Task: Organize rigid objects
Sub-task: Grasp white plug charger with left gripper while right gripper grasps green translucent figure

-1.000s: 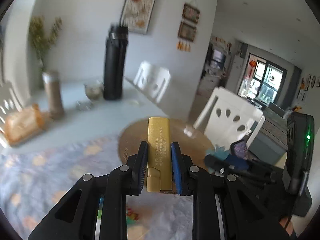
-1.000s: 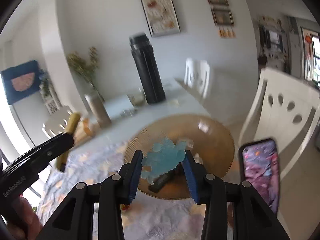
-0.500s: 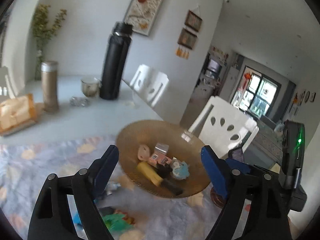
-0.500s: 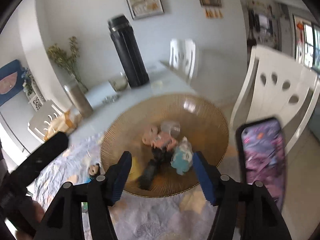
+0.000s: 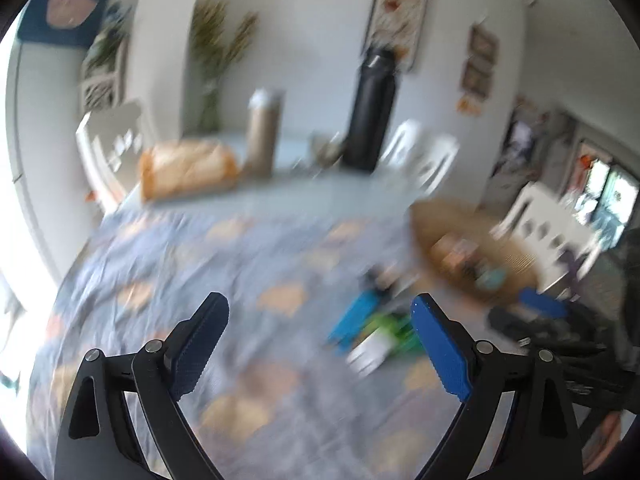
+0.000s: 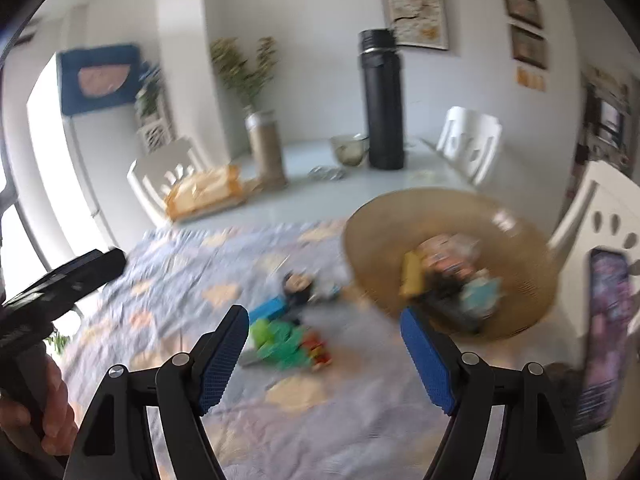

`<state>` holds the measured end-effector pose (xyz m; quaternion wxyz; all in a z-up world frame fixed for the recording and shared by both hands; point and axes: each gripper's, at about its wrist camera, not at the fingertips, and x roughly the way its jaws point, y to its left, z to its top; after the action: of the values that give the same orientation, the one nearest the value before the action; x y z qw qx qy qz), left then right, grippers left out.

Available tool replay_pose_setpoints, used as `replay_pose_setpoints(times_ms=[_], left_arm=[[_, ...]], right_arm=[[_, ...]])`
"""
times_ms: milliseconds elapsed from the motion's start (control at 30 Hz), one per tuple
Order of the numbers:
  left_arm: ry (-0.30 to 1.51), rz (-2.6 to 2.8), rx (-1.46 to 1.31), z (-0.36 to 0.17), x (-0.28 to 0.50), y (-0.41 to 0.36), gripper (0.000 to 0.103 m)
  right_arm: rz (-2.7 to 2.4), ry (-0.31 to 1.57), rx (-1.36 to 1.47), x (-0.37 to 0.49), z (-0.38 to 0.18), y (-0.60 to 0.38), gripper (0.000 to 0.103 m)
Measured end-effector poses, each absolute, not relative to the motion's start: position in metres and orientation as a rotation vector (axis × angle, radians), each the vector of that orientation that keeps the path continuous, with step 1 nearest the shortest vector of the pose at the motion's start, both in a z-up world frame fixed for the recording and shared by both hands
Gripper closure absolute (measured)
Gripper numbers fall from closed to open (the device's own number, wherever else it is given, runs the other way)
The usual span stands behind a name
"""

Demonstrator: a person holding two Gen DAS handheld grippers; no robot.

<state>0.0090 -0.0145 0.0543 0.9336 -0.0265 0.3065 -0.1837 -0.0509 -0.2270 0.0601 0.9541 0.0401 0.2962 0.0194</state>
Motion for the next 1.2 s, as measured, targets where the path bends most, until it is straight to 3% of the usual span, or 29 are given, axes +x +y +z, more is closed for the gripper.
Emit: replay_pose_setpoints(times_ms=[133, 200, 300, 1033, 1200], left_arm=[[0.732, -0.427, -0.077, 0.007, 0.013, -0.011, 0.011], [0.750, -0.450, -0.053, 0.007, 0.013, -0.020, 0.010], [0.739, -0.436, 0.015, 0.006, 0.009, -0.029, 0.010], [0.727, -0.416, 0.168, 0.004, 0.000, -0.048, 0.010], [0.749, -0.467, 0.179, 0.007, 0.000, -0.054, 0.011]], right_arm=[[0.040, 0.685, 0.018, -0.037, 0.015, -0.211, 0.026], [0.031, 0.667, 0.014, -0.037, 0.015, -0.214, 0.026], [-0.006, 0.693, 0.011, -0.032, 0.008, -0.219, 0.014], [-0.060, 0.739, -0.010, -0.026, 0.004, -0.219, 0.014], [0.004, 0.770, 0.029, -0.022, 0.006, -0.219, 0.037]])
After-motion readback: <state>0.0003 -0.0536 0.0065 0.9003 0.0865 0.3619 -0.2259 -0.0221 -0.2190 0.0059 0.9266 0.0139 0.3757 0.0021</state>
